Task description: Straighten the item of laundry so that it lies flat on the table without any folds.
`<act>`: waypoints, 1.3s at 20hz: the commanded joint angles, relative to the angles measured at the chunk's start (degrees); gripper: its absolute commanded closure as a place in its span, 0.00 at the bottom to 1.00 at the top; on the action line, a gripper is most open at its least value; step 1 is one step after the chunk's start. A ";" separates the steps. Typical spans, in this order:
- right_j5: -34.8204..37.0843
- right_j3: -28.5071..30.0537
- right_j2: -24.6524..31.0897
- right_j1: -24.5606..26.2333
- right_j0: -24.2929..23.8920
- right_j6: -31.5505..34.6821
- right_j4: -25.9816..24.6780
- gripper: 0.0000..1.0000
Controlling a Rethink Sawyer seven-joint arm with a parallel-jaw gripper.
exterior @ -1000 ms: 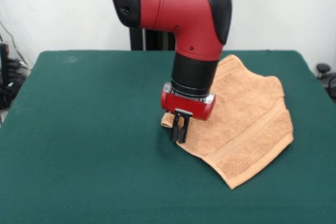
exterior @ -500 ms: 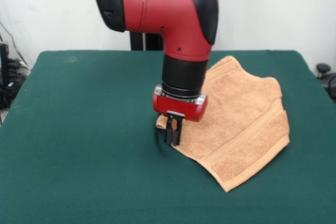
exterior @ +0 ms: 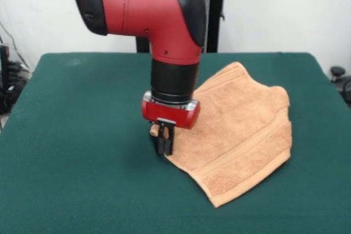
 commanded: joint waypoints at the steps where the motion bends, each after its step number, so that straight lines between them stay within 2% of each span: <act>1: 6.57 2.05 2.25 2.89 -3.72 -13.89 -7.13 1.00; 8: 10.25 3.42 5.04 -0.41 -8.04 -18.50 -9.56 1.00; 13: 10.68 4.70 6.73 -1.21 -10.82 -19.47 -11.96 1.00; 18: 10.85 5.97 7.65 -1.90 -12.38 -18.75 -14.09 1.00; 26: 9.17 6.50 7.98 -0.96 -12.05 -14.33 -16.22 1.00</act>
